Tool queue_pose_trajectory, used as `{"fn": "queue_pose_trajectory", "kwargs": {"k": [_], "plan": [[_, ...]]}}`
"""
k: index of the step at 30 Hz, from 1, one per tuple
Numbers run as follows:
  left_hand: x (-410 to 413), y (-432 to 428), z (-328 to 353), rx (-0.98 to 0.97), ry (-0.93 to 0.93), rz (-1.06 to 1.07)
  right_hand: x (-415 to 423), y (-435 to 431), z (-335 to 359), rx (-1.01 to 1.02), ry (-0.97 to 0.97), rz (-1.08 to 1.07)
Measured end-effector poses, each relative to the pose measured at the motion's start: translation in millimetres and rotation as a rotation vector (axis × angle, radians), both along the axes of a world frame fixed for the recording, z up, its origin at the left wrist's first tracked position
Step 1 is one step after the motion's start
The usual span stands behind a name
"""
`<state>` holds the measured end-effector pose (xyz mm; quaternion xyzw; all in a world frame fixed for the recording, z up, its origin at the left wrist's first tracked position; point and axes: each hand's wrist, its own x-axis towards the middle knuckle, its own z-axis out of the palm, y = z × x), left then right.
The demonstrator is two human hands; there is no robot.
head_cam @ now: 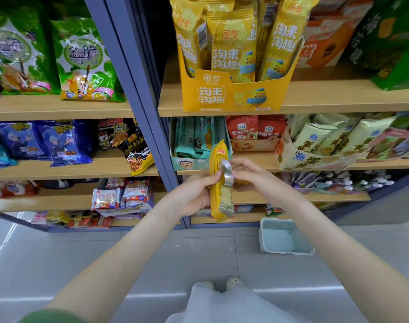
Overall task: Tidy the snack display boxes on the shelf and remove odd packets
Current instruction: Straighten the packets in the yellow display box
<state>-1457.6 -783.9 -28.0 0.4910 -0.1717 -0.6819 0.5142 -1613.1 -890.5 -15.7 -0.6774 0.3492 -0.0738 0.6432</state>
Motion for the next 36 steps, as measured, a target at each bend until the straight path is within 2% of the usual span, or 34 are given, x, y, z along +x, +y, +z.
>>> {"fn": "queue_pose_trajectory", "kwargs": {"k": [3, 5, 7, 10, 13, 15, 18, 22, 24, 26, 30, 32, 34, 36], "plan": [[-18.7, -17.8, 10.8, -0.05, -0.039, -0.039, -13.5, -0.1, 11.2, 0.034, 0.031, 0.015], [-37.3, -34.9, 19.4, -0.057, -0.171, -0.06, -28.1, -4.2, 20.0, 0.014, -0.011, -0.032], [-54.2, -52.2, 30.9, -0.073, -0.372, -0.098, -47.6, -13.1, 31.1, -0.003, -0.041, -0.113], [-72.3, -74.2, 56.5, -0.204, -0.665, -0.223, -79.1, -30.1, 56.4, -0.093, -0.094, -0.167], [-88.0, -95.0, 82.9, -0.396, -1.143, -0.301, -107.9, -50.2, 89.2, -0.332, -0.154, -0.276], [-94.9, -106.3, 96.8, -0.533, -1.396, -0.184, -119.4, -67.8, 106.1, -0.606, -0.135, -0.325], [-95.2, -120.2, 106.4, -0.714, -1.552, 0.02, -121.5, -98.6, 121.8, -1.078, 0.064, -0.284], [-85.6, -127.9, 111.6, -0.989, -1.779, 0.251, -109.6, -144.2, 116.2, -1.414, 0.365, -0.184], [-77.6, -129.6, 113.5, -1.143, -1.837, 0.33, -103.6, -164.1, 102.2, -1.519, 0.453, -0.121], [-66.4, -129.0, 116.5, -1.262, -1.89, 0.394, -98.0, -174.1, 96.0, -1.541, 0.514, -0.075], [-28.6, -116.9, 132.8, -1.33, -2.135, 0.605, -91.4, -181.5, 89.7, -1.399, 0.628, -0.058], [-4.8, -107.6, 144.2, -1.253, -2.244, 0.776, -86.8, -176.8, 95.4, -1.421, 0.509, -0.148], [19.0, -99.5, 155.2, -1.129, -2.318, 0.897, -75.2, -165.0, 109.2, -1.491, 0.251, -0.276], [39.6, -95.5, 164.1, -0.974, -2.363, 0.919, -55.2, -143.6, 132.5, -1.567, -0.045, -0.358]]}}
